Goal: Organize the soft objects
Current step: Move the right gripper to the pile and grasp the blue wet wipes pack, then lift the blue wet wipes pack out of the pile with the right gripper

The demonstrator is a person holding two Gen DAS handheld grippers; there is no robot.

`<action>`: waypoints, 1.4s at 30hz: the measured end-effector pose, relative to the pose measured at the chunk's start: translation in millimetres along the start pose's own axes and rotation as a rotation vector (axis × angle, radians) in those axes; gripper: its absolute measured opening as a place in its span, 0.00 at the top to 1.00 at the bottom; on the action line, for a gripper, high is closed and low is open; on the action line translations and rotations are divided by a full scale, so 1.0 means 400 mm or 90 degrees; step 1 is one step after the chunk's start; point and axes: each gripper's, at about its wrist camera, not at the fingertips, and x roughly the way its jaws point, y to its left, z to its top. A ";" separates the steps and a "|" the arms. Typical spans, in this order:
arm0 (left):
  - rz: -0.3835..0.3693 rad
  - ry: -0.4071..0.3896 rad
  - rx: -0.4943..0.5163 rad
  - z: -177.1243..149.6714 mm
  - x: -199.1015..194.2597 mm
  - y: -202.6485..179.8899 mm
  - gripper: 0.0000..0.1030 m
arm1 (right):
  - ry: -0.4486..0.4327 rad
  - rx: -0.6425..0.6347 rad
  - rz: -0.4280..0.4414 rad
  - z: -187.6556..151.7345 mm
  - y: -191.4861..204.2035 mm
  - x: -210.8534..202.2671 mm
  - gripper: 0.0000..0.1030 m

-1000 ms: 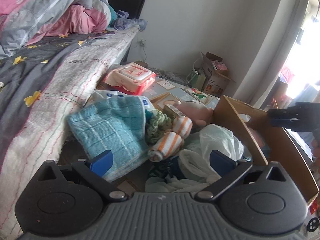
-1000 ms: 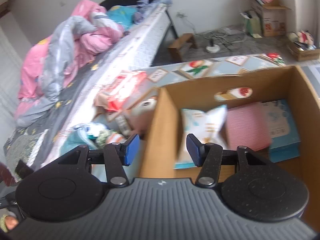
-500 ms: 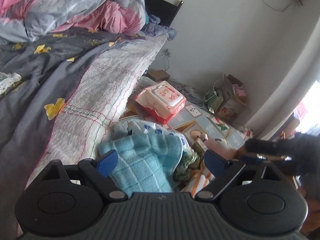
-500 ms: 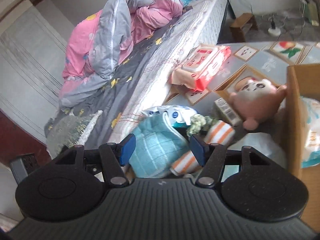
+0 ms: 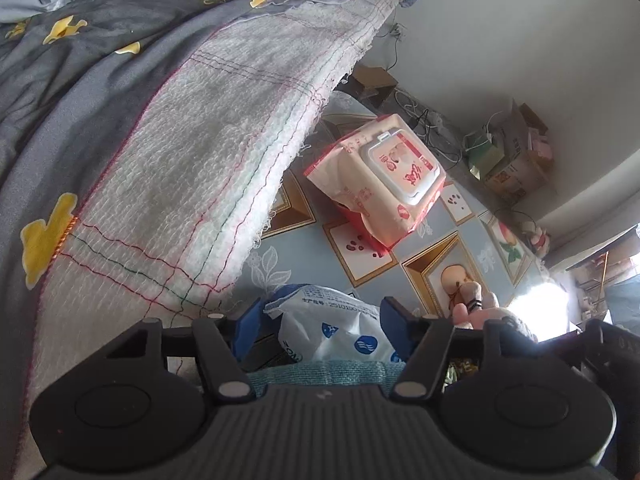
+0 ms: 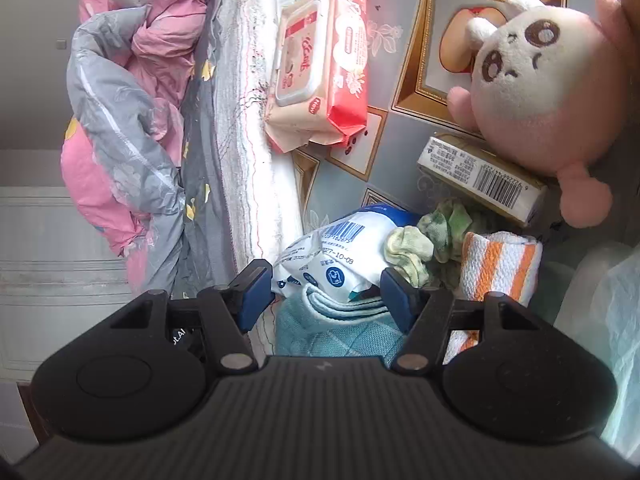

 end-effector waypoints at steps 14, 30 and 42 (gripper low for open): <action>0.070 0.010 -0.002 0.029 0.071 -0.022 0.54 | 0.010 0.053 -0.022 0.042 -0.022 0.087 0.36; 0.015 -0.129 0.045 0.005 -0.103 -0.120 0.78 | -0.047 -0.066 0.028 0.012 0.030 0.004 0.62; -0.086 -0.210 0.092 -0.141 -0.418 -0.138 0.84 | -0.080 -0.176 0.121 -0.183 0.093 -0.252 0.62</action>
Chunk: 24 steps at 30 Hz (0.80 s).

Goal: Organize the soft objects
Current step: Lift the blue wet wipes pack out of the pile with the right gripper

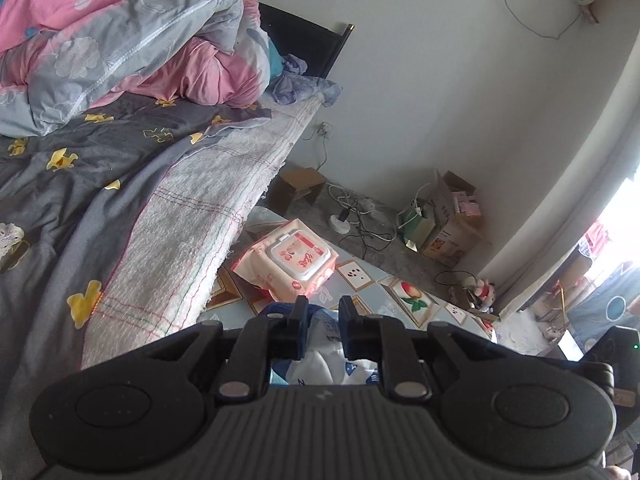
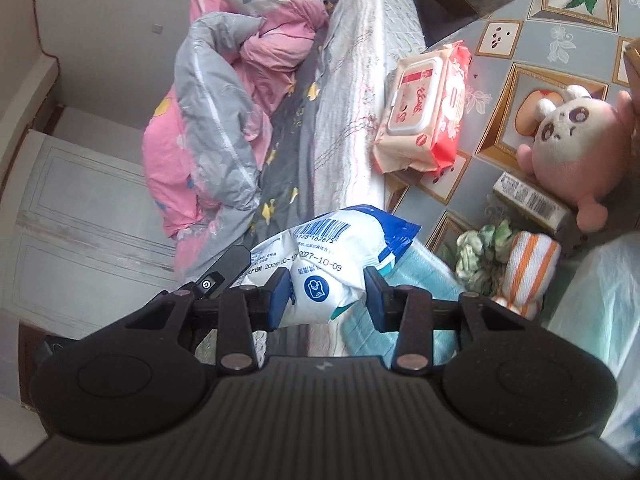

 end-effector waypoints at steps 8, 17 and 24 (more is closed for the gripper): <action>-0.017 0.056 -0.015 -0.125 -0.076 0.023 0.99 | 0.083 0.108 0.045 -0.229 -0.108 -0.049 0.62; -0.007 0.118 -0.109 -0.210 0.064 0.119 0.98 | 0.082 0.037 -0.022 -0.259 -0.113 -0.026 0.61; -0.069 0.095 -0.079 -0.247 -0.086 0.183 0.52 | 0.074 -0.287 -0.129 -0.224 0.012 -0.041 0.50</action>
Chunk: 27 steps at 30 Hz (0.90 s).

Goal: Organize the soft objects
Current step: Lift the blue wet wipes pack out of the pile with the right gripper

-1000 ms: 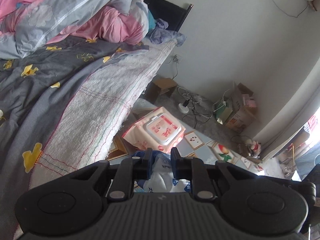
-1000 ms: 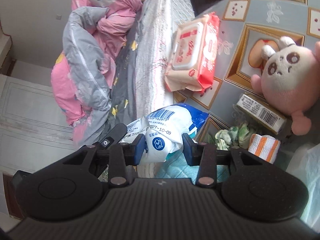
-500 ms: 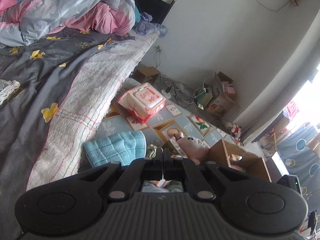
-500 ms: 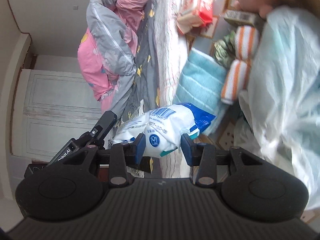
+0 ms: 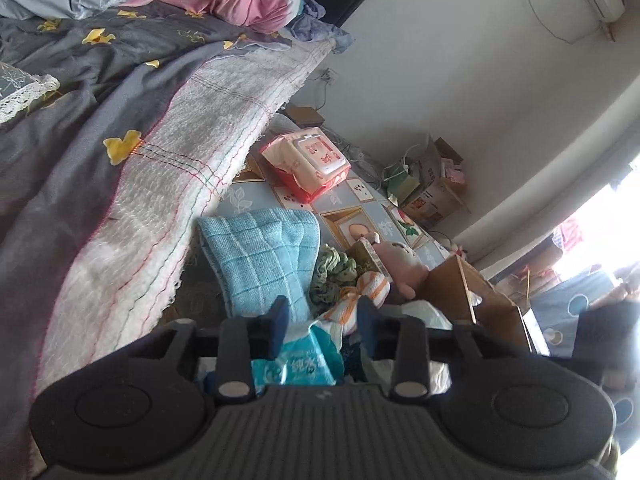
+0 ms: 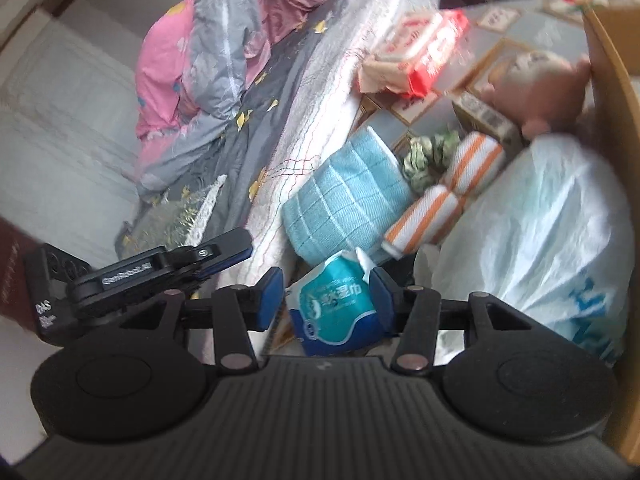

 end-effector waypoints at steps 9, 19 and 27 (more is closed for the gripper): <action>-0.014 0.152 0.076 -0.225 0.034 0.059 0.44 | 0.123 -0.556 -0.021 -0.022 0.251 0.140 0.29; -0.030 0.090 0.074 -0.270 0.164 0.064 0.58 | 0.262 -0.704 -0.021 -0.037 0.284 0.328 0.29; -0.034 0.063 0.032 -0.256 0.176 0.089 0.62 | 0.299 -0.581 -0.020 -0.010 0.231 0.372 0.34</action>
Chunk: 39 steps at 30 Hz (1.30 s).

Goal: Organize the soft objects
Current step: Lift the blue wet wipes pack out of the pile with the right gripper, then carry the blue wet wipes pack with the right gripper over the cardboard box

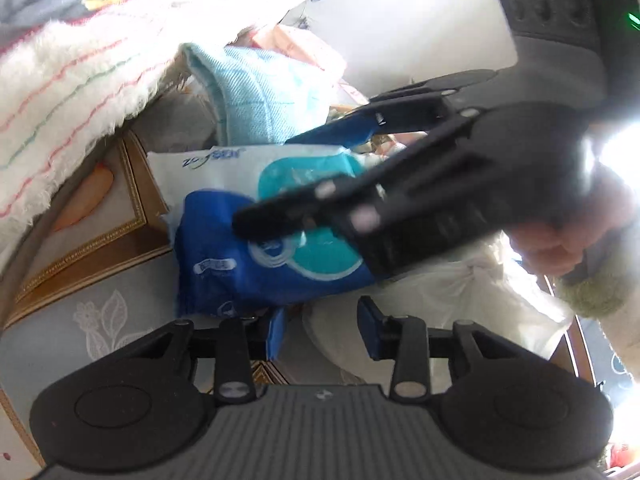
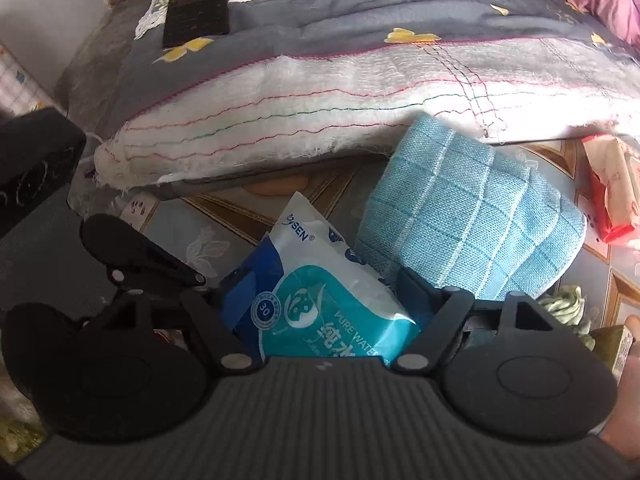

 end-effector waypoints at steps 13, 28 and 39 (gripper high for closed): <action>0.019 -0.126 0.021 0.017 -0.182 -0.021 0.57 | -0.052 0.132 0.075 -0.013 0.010 -0.126 0.74; 0.144 0.016 -0.013 -0.024 -0.068 -0.003 0.32 | -0.043 0.041 -0.069 0.013 0.023 -0.011 0.39; 0.116 -0.035 -0.052 -0.016 -0.045 0.008 0.39 | 0.038 -0.027 -0.057 0.028 0.056 0.052 0.35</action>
